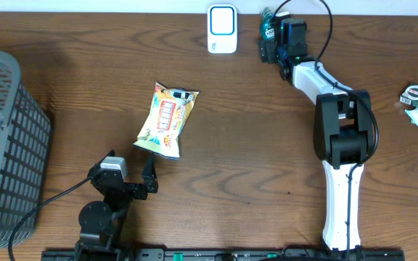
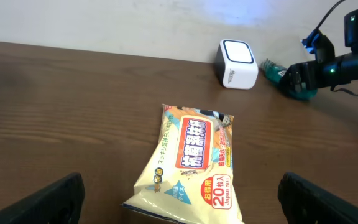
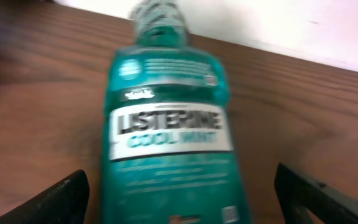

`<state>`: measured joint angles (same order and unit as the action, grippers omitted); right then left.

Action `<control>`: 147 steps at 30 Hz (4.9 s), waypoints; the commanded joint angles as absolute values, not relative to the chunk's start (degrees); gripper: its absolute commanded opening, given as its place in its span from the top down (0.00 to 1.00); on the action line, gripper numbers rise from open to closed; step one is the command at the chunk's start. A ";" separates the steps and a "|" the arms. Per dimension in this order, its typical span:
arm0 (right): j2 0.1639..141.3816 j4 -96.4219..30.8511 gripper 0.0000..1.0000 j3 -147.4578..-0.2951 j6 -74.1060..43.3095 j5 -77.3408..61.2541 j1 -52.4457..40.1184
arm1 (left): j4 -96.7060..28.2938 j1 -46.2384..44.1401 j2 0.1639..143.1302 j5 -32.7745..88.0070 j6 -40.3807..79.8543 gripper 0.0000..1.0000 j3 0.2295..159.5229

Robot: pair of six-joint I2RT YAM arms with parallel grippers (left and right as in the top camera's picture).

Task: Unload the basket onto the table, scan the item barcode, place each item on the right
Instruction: 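Hold the Listerine bottle in front of the scanner window, then carry the Listerine bottle to the right edge and release it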

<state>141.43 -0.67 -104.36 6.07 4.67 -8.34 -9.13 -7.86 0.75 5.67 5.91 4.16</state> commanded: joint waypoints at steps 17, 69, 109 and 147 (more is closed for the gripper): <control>142.65 -42.48 0.09 -106.50 -4.89 -0.05 -8.49 | -10.48 -7.62 0.62 6.00 5.37 0.02 3.22; 141.88 -45.54 0.78 -115.48 -1.02 -2.76 -8.27 | -10.48 -7.62 0.62 6.00 5.37 0.02 3.22; 127.92 -74.78 0.99 -114.43 34.39 -32.93 -3.40 | -10.48 -7.62 0.62 6.00 5.37 0.02 3.22; 128.92 -65.12 0.97 -114.19 -9.50 30.39 21.71 | -10.48 -7.62 0.62 6.00 5.39 0.02 3.22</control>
<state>129.73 -65.32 -113.78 -11.05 30.22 20.47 -9.13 -7.86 0.75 5.67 5.93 4.16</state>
